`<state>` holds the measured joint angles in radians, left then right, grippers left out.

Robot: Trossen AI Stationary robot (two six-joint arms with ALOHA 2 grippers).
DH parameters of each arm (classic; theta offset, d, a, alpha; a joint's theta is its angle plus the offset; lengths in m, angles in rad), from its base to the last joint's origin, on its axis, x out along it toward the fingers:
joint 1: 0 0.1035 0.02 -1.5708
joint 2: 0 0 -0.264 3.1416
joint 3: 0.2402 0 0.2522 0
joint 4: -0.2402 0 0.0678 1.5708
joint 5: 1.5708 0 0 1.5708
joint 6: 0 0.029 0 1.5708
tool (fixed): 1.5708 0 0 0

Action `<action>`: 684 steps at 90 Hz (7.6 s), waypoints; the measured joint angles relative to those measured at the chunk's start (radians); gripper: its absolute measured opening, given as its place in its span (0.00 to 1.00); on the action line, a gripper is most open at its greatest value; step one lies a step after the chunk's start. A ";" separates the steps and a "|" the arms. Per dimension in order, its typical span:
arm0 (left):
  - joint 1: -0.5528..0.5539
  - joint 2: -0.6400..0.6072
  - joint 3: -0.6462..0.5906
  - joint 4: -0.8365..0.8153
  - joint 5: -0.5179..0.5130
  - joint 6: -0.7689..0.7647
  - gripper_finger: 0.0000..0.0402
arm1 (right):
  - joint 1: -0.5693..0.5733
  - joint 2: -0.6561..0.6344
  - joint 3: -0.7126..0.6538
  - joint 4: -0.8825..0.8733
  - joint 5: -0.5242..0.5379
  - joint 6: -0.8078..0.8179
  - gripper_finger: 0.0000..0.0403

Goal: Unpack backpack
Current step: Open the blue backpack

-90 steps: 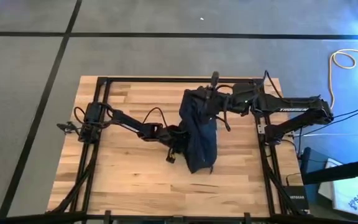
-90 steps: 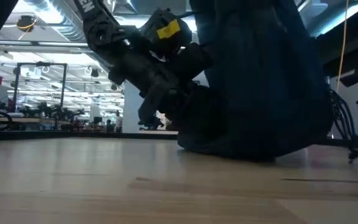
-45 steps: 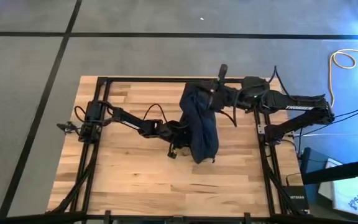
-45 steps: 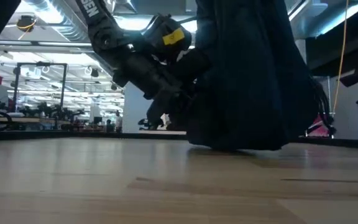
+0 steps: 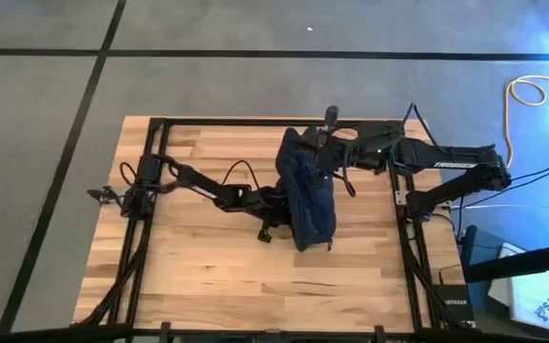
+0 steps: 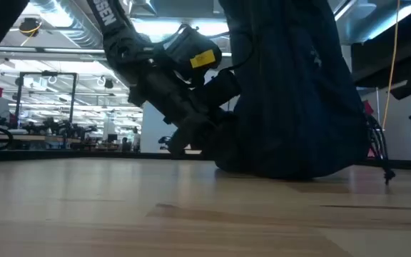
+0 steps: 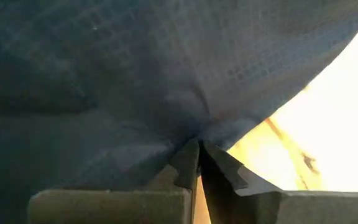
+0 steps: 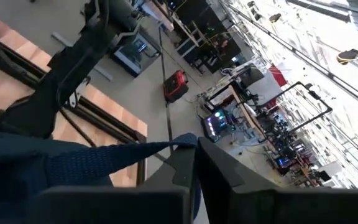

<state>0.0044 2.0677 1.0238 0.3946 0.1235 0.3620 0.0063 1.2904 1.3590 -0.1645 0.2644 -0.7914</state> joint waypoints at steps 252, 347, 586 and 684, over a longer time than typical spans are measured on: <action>0.275 0.027 -0.003 0.119 -0.221 0.147 0.01 | 0.187 0.689 -0.003 0.305 -1.375 0.629 0.00; 0.335 0.011 0.012 0.060 -0.179 0.087 0.01 | 0.245 0.689 -0.003 0.501 -0.947 0.574 0.18; -0.134 -0.397 -0.186 0.148 -0.224 0.033 0.00 | 0.247 0.062 -0.323 -0.640 -0.027 1.113 0.52; -0.123 -0.397 -0.186 0.137 -0.224 0.020 0.00 | 0.030 0.039 -0.515 -0.353 -0.169 1.012 0.00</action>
<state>-0.1184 1.6707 0.8379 0.5320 -0.1005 0.3823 0.0361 1.3296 0.8442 -0.5174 0.0958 0.2208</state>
